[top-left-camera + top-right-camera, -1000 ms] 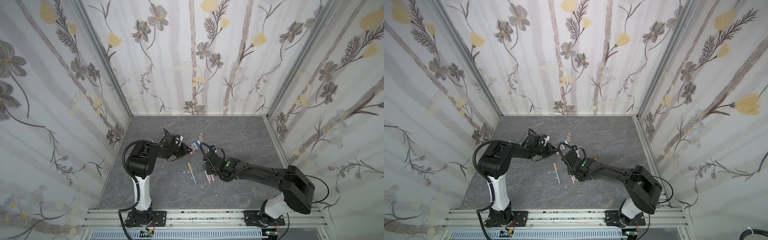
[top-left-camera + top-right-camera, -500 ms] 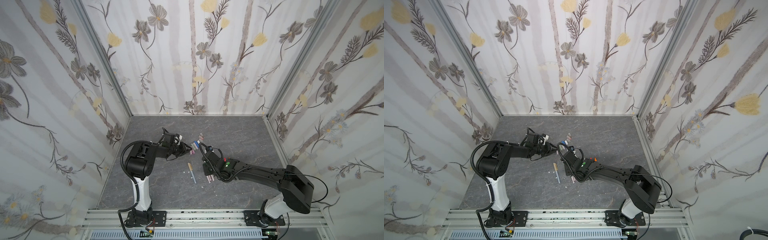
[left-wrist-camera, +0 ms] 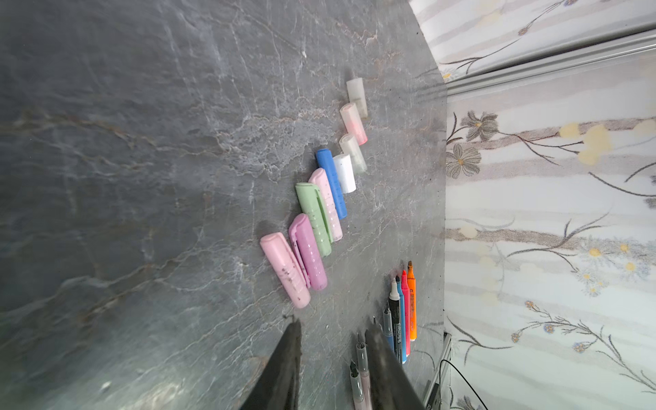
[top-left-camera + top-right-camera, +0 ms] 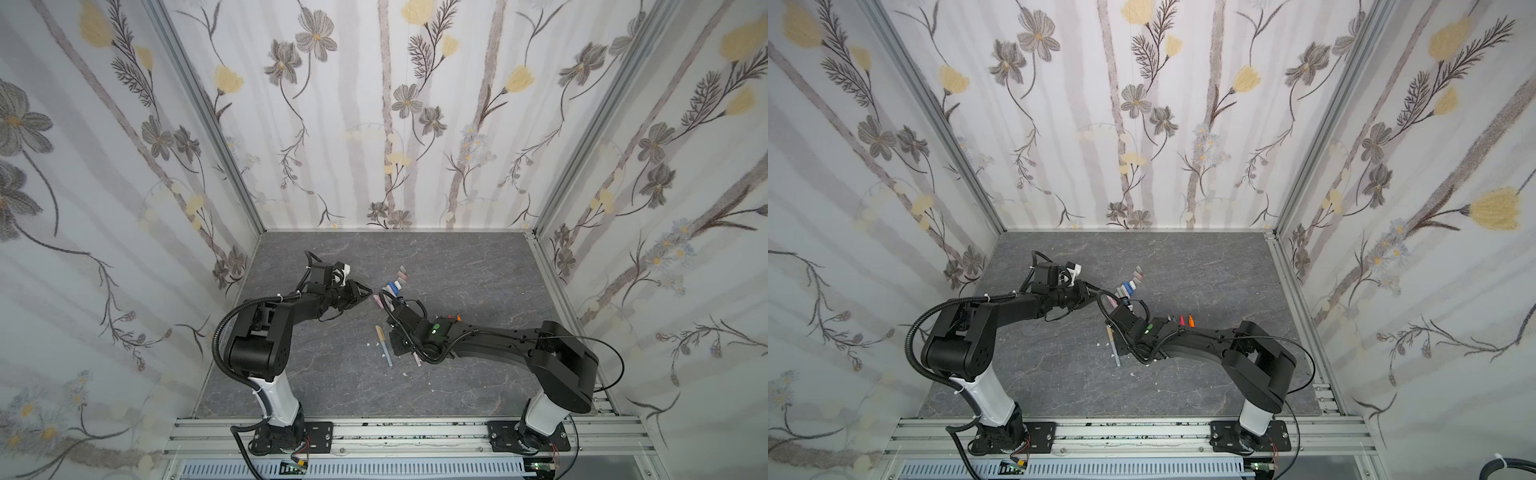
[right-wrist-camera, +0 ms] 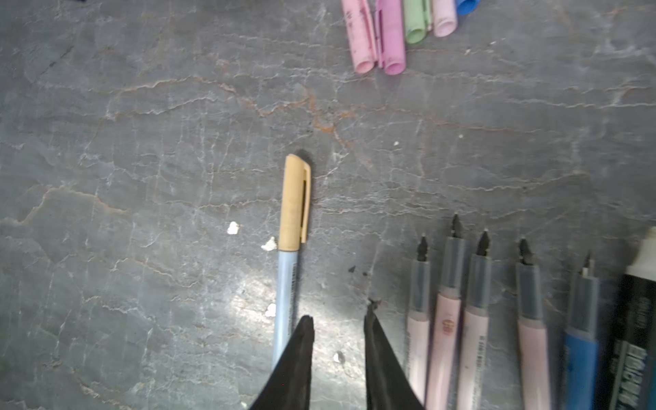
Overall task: Remove pen caps from pens
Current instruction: Place the pen cap at the center of the table, then pick up the pen from the center of the table.
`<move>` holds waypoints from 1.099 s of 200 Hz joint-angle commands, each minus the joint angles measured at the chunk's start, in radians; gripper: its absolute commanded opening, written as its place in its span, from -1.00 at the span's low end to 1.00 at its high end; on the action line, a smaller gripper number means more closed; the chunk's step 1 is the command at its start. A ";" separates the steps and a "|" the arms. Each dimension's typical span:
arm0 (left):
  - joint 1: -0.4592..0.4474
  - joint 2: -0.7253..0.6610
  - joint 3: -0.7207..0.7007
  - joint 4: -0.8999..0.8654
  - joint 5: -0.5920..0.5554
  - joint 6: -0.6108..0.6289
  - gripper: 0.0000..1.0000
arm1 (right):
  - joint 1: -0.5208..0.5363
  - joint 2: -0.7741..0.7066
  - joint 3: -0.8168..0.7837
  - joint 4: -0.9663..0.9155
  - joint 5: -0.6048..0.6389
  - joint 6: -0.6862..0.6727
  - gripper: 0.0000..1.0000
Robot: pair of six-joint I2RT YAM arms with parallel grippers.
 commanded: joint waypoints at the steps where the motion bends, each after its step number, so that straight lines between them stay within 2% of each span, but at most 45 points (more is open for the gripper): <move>1: 0.016 -0.041 -0.014 -0.046 0.002 0.038 -0.37 | 0.013 0.032 0.026 0.013 -0.029 -0.008 -0.44; 82: 0.060 -0.130 -0.094 -0.070 0.010 0.060 -0.36 | 0.051 0.134 0.083 -0.011 -0.040 -0.009 -0.41; 186: 0.085 -0.170 -0.128 -0.087 0.022 0.084 -0.36 | 0.071 0.263 0.168 -0.125 0.036 0.006 -0.41; 220: 0.087 -0.169 -0.134 -0.090 0.028 0.086 -0.36 | 0.079 0.272 0.164 -0.152 0.066 0.000 -0.66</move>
